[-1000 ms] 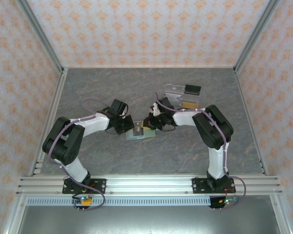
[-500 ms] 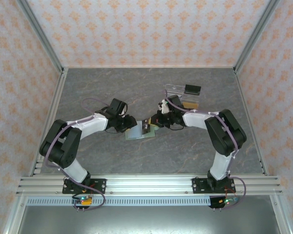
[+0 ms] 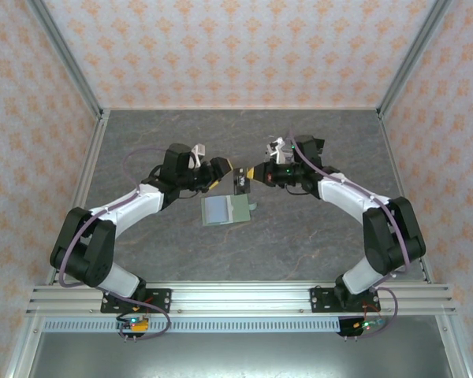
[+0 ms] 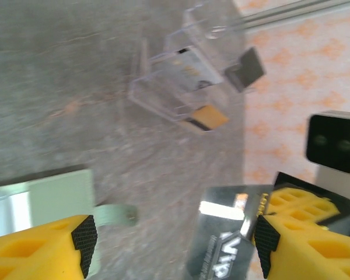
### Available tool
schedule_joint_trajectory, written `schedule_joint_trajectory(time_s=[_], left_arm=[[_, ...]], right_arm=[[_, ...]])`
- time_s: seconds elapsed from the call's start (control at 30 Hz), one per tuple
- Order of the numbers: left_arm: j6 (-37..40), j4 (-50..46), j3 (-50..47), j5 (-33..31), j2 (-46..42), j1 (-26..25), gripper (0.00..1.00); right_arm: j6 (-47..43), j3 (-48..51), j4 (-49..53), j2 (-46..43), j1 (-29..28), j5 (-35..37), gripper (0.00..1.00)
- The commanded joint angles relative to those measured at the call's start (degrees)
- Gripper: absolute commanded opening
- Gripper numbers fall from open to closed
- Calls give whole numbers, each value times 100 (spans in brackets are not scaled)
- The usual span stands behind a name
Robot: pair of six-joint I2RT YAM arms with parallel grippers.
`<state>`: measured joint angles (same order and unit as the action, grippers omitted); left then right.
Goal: Take the credit cards out of the card holder
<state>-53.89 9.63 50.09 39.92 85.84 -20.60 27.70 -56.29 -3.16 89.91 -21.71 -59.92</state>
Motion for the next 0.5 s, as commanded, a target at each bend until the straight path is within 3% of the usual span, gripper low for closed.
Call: schedule_joint_trajectory(time_s=[0.0,0.13,0.33,0.47], left_arm=[[-457,1173,70,592,-38,30,74],[-775,1723,125,832,54,30,69],[-1132,2303,161,1049,229,21,49],[-1193,2445,193,1091,240,5,30]], right_arm=[[364,-239,-614,-152,87,-510,0],[899,-262,-1246,-98,218,-672,0],[1509,-418,-1951,31,312,-815,0],[1560,-547,-1969,99,308,-815,0]])
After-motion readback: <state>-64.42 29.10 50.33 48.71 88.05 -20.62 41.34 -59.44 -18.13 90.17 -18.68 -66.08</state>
